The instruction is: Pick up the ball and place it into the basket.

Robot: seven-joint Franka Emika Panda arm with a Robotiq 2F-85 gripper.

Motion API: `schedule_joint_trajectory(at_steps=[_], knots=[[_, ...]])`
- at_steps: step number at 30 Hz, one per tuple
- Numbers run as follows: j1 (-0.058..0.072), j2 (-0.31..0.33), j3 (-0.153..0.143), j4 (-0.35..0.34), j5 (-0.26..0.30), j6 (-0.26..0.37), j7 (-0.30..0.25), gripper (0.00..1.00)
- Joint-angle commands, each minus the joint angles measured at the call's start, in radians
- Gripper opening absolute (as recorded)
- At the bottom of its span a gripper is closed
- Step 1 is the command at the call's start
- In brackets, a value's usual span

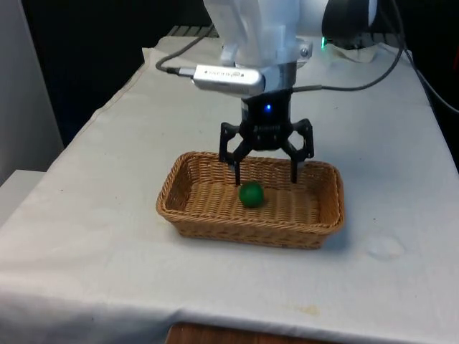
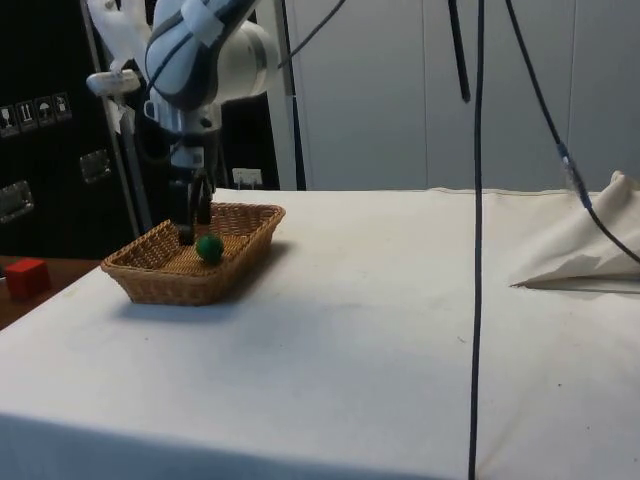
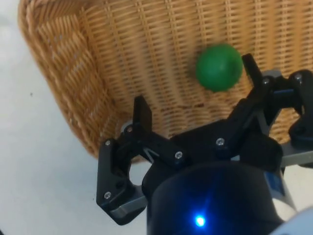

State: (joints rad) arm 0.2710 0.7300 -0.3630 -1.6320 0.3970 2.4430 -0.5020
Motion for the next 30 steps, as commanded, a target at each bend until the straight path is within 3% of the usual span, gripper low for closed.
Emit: schedule_joint_trajectory(at_steps=[1, 8, 9, 10, 12, 17, 18, 19, 23, 27, 30], knots=[[0.007, -0.019, -0.007, -0.016, -0.008, -0.001, 0.002, 1.00], [0.014, -0.100, -0.016, -0.064, -0.025, -0.029, 0.003, 1.00], [0.008, -0.091, -0.009, -0.053, -0.015, -0.029, -0.001, 1.00], [0.016, -0.111, -0.018, -0.072, -0.026, -0.032, 0.002, 1.00], [0.018, -0.131, -0.021, -0.086, -0.030, -0.036, 0.002, 1.00], [0.016, -0.208, -0.025, -0.144, -0.043, -0.051, -0.004, 1.00], [0.010, -0.185, -0.018, -0.124, -0.033, -0.049, -0.005, 1.00], [0.016, -0.219, -0.026, -0.153, -0.043, -0.053, -0.006, 1.00], [0.015, -0.275, -0.031, -0.190, -0.047, -0.070, -0.004, 1.00], [0.010, -0.293, -0.027, -0.196, -0.037, -0.078, -0.012, 1.00], [0.016, -0.328, -0.039, -0.214, -0.049, -0.099, 0.001, 1.00]])
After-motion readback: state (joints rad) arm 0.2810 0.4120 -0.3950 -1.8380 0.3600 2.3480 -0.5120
